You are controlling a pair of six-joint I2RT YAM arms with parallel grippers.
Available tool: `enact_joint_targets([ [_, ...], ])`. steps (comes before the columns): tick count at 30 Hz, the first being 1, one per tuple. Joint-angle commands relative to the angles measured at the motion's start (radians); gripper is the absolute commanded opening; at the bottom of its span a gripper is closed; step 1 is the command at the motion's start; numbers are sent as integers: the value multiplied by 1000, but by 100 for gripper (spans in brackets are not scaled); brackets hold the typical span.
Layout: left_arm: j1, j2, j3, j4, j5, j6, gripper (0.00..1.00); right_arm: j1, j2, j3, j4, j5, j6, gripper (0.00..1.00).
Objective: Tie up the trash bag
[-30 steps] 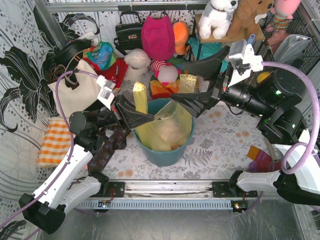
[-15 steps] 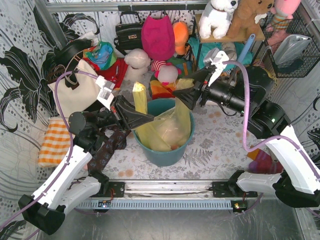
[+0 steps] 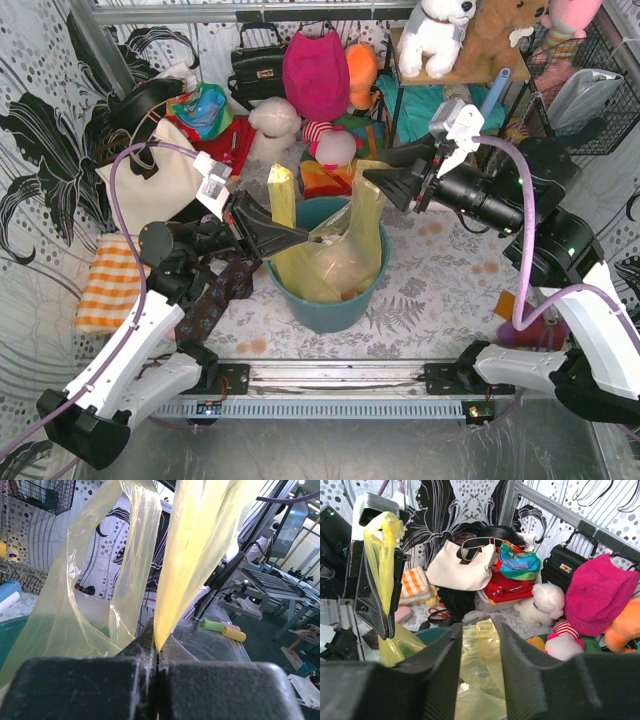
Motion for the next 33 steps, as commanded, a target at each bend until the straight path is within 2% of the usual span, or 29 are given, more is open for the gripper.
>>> enact_joint_targets([
  [1, -6, -10, 28, 16, -15, 24, 0, -10, 32, 54, -23, -26, -17, 32],
  [3, -6, -8, 29, 12, -17, 28, 0, -11, 34, 52, -19, -34, -9, 29],
  [5, -6, -7, 30, 11, -18, 28, 0, -11, 26, 40, -6, -41, 2, 30],
  [10, -6, -6, 40, -1, -15, 36, 0, -11, 6, 21, -8, -17, 9, 58],
  [12, -6, -3, 41, -3, -14, 36, 0, -11, 6, 26, -28, 9, 4, 65],
  [18, -6, -5, 39, -2, -14, 35, 0, -14, 21, 17, -81, 40, 2, 70],
  [20, -6, -7, 38, -3, -14, 35, 0, -14, 19, 4, -68, 19, 7, 61],
  [25, -6, -10, 39, -28, -25, 50, 0, -15, 2, -16, -17, 2, 11, 29],
  [29, -6, -21, 50, -109, -63, 99, 0, -15, -12, -31, 26, -15, 12, 16],
  [32, -6, -27, 61, -160, -93, 134, 10, -15, -22, -47, 64, -45, 17, 0],
  [33, -6, -33, 65, -174, -106, 146, 14, -14, -25, -51, 76, -64, 20, 0],
])
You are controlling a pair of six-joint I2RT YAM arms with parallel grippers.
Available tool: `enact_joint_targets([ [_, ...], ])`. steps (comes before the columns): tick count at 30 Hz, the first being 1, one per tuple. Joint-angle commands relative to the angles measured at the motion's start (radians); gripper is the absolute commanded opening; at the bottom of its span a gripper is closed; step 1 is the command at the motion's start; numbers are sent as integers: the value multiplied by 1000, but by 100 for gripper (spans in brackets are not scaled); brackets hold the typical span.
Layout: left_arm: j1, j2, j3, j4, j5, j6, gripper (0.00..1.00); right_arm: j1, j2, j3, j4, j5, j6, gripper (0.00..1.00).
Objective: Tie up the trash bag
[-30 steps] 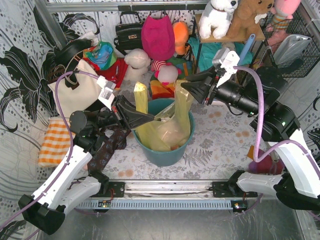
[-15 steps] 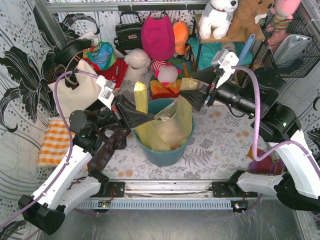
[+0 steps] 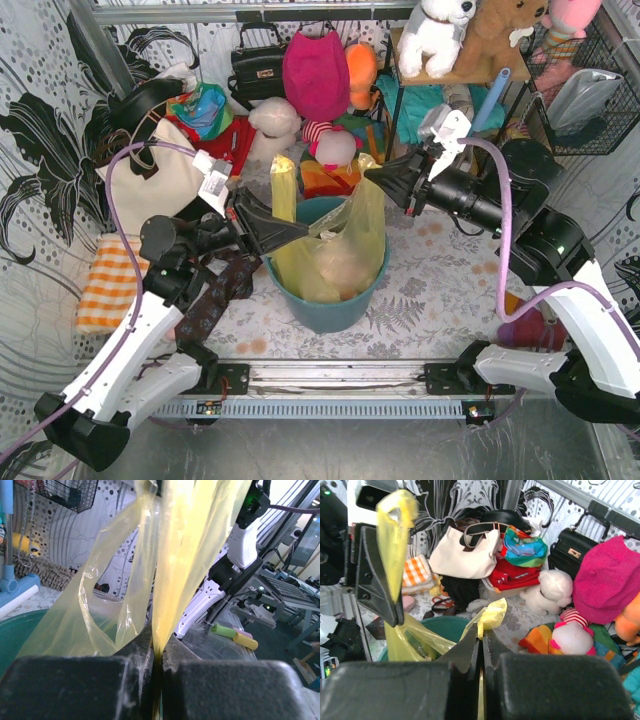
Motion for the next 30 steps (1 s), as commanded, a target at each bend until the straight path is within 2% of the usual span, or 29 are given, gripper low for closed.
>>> enact_joint_targets([
  [1, -6, -30, 50, -69, -68, 81, 22, -6, -37, -21, 111, -80, 11, 0],
  [3, -6, -44, 60, -103, -96, 101, 29, -5, -39, -23, 121, -116, 11, 0],
  [8, -5, -92, 124, -252, -180, 173, 61, -4, -48, -30, 139, -168, 12, 0],
  [11, -6, -123, 192, -377, -260, 232, 73, -4, -52, -36, 143, -182, 16, 0],
  [15, -6, -132, 344, -576, -357, 325, 77, -4, -52, -40, 142, -185, 17, 0],
  [19, -6, -98, 539, -708, -413, 387, 81, -5, -45, -39, 143, -187, 17, 0],
  [23, -6, 25, 732, -791, -328, 360, 80, -4, -39, -37, 149, -191, 25, 0],
  [30, -6, 168, 931, -801, -238, 274, 79, -5, -37, -44, 157, -183, 40, 0],
])
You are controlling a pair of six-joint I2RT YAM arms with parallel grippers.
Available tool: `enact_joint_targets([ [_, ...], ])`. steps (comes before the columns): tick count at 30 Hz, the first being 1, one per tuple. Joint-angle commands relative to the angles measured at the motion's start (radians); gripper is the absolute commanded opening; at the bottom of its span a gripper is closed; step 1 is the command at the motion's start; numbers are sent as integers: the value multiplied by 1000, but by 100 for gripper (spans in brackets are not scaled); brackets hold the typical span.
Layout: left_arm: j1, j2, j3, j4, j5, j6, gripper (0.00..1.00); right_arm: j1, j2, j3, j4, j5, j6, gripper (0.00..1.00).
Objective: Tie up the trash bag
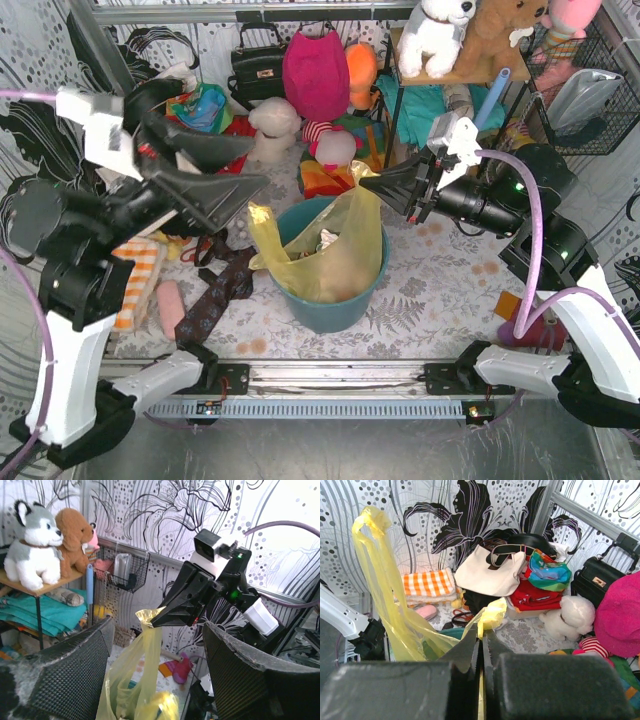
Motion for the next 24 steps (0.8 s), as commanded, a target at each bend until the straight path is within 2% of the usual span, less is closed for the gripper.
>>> enact_joint_targets([
  [1, -5, 86, 104, -48, 75, -60, 79, -3, -2, -8, 62, -15, 31, 0],
  [4, -6, 101, 129, -22, 112, -96, 78, -3, 0, -8, 64, -4, 32, 0],
  [7, -8, 101, 96, -14, 124, -127, 78, -3, 7, -9, 71, 9, 32, 0],
  [9, -21, 100, 63, 51, 142, -192, 76, -3, 14, -8, 69, 12, 31, 0],
  [11, -54, 103, 47, 97, 137, -235, 76, -3, 22, -2, 68, 19, 30, 0],
  [14, -137, 125, 87, 45, 77, -207, 75, -3, 30, 3, 70, 31, 32, 0],
  [17, -269, 184, 164, -94, -59, -100, 72, -3, 38, 0, 79, 45, 31, 0],
  [21, -526, 276, 316, -288, -315, 66, 72, -3, 42, 5, 78, 92, 39, 0],
  [24, -633, 297, 364, -379, -468, 115, 72, -3, 37, 6, 79, 131, 48, 0],
])
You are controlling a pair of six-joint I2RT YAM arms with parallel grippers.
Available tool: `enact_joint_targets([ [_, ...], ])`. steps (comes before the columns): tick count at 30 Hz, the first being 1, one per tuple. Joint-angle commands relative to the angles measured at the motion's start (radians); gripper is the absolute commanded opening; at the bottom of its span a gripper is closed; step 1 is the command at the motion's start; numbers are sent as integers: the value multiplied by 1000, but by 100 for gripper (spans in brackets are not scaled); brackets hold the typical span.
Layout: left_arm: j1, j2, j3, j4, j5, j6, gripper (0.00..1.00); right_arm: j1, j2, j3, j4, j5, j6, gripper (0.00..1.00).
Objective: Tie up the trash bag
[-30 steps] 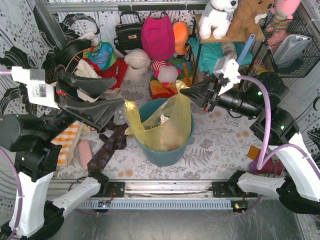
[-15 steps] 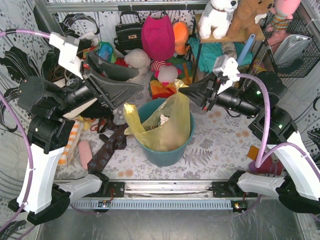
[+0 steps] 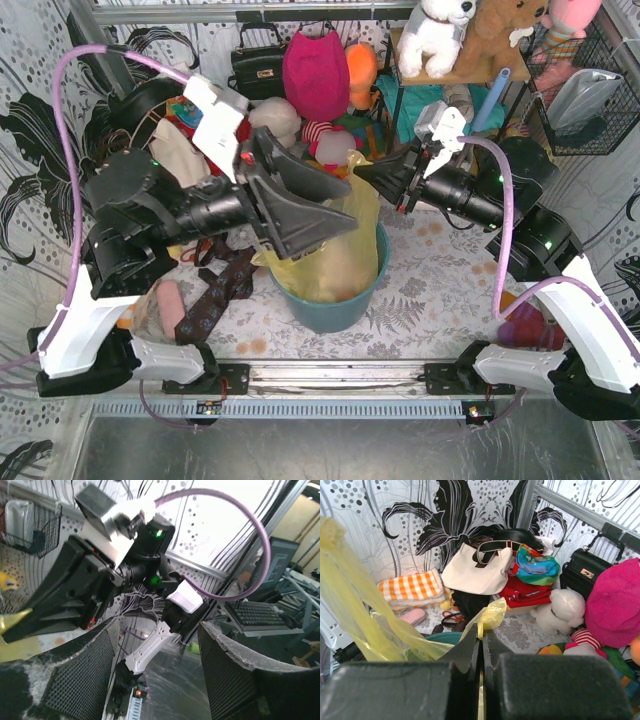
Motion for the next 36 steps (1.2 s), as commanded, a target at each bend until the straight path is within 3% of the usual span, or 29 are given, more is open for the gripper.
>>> enact_joint_targets([
  [1, -127, 2, 27, -165, -305, 135, 72, -3, -10, 8, 50, 74, 34, 0],
  [12, -228, -225, -532, 158, -449, 72, 73, -3, -29, -2, 68, 90, 46, 0],
  [23, -245, -268, -746, 405, -684, 236, 83, -3, -51, -7, 77, -98, 67, 0],
  [28, -245, -285, -815, 521, -646, 318, 89, -3, -66, -34, 59, -190, 73, 0],
  [36, -245, -269, -833, 574, -578, 409, 95, -3, -80, -70, 43, -338, 83, 0],
])
